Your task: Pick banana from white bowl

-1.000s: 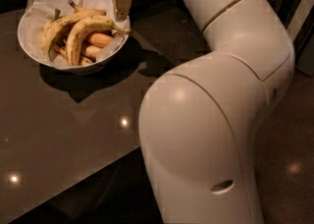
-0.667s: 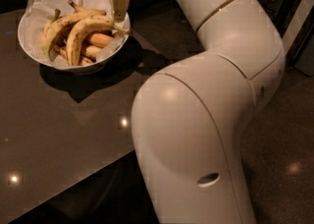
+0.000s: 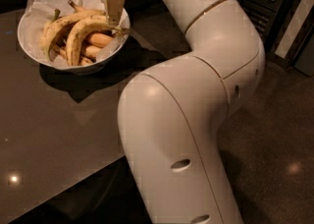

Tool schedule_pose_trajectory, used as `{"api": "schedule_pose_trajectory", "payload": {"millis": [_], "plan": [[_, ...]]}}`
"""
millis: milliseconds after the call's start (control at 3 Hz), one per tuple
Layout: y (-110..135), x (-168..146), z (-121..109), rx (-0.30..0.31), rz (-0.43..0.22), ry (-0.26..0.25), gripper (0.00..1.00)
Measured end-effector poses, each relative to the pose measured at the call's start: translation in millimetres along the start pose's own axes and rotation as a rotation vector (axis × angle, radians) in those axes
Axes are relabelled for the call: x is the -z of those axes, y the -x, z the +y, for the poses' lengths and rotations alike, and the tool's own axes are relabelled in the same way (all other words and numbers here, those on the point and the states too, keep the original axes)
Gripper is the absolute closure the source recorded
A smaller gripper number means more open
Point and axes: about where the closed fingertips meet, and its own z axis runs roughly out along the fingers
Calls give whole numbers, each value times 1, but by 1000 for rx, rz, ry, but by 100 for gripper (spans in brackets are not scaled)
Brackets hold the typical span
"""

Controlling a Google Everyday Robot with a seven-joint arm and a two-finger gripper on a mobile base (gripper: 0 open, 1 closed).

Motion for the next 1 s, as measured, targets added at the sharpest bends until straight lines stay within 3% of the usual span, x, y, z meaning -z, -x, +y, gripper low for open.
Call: {"api": "schedule_pose_trajectory", "payload": {"millis": [1000], "plan": [[8, -35, -8, -54, -37, 48, 48]]}}
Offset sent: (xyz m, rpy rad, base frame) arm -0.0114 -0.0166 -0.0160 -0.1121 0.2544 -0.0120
